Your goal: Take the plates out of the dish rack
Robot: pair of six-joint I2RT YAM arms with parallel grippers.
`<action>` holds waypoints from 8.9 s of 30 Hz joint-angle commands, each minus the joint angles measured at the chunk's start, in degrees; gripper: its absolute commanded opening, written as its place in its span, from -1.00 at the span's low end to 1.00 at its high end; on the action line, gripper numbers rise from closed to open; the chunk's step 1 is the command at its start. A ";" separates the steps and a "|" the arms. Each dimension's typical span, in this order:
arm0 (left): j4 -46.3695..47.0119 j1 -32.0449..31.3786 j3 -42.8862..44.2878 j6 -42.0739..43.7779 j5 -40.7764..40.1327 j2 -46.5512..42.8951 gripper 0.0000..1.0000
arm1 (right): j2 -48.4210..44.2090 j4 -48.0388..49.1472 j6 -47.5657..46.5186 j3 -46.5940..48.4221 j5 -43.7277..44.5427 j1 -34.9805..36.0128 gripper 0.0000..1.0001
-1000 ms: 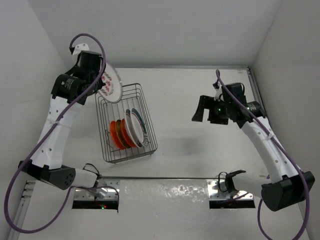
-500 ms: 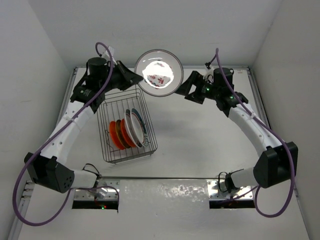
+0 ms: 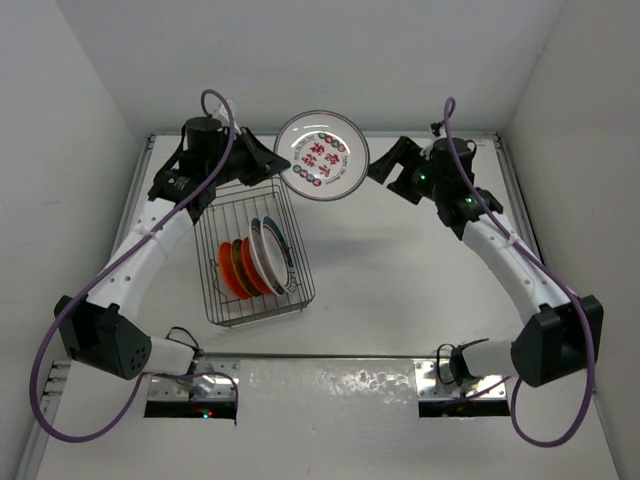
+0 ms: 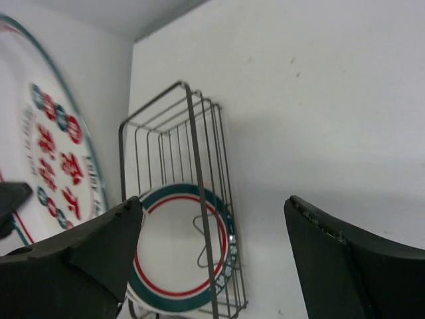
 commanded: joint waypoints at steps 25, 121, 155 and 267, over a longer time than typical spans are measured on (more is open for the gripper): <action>-8.15 -0.83 6.65 4.71 -9.77 4.80 1.00 | 3.79 4.22 6.43 2.32 3.51 -2.90 -1.00; -45.73 -28.34 6.95 -1.52 -59.25 12.44 0.00 | 0.89 -28.76 -14.13 -17.91 22.62 -2.47 0.91; -24.21 -26.24 28.86 19.14 -37.04 9.19 -1.00 | -2.81 33.10 10.91 -10.61 -22.38 -2.74 0.86; -46.18 -18.85 29.99 20.00 -63.39 12.54 -1.00 | 15.22 -0.73 -8.08 3.54 -27.28 -11.10 0.98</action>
